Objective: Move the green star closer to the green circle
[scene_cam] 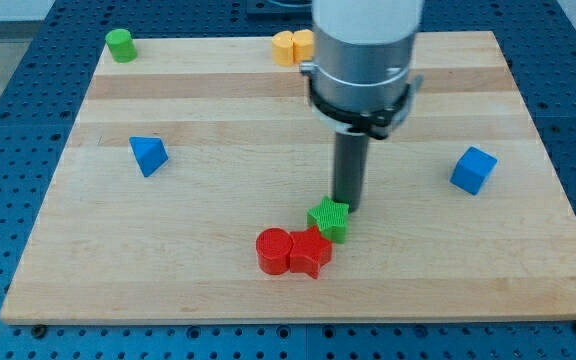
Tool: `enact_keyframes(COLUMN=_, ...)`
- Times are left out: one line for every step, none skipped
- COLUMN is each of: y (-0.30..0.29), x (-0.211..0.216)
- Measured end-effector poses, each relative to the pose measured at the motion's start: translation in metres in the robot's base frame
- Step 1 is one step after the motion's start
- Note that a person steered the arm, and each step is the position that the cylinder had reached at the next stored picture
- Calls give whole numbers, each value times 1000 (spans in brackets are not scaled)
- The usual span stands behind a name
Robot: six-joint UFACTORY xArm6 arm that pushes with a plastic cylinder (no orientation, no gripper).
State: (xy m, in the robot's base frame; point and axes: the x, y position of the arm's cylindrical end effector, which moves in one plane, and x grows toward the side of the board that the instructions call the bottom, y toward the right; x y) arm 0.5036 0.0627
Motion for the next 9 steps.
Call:
enact_keyframes(y=67, x=28)
enact_keyframes(y=75, x=58)
enact_keyframes(y=38, x=61)
enact_keyframes(y=-7, x=48)
enact_keyframes(y=-44, x=23)
enact_keyframes(y=-83, x=-9)
enact_keyframes(y=-126, x=-54)
enact_keyframes(y=-157, x=-86)
enact_keyframes(y=-163, x=-72)
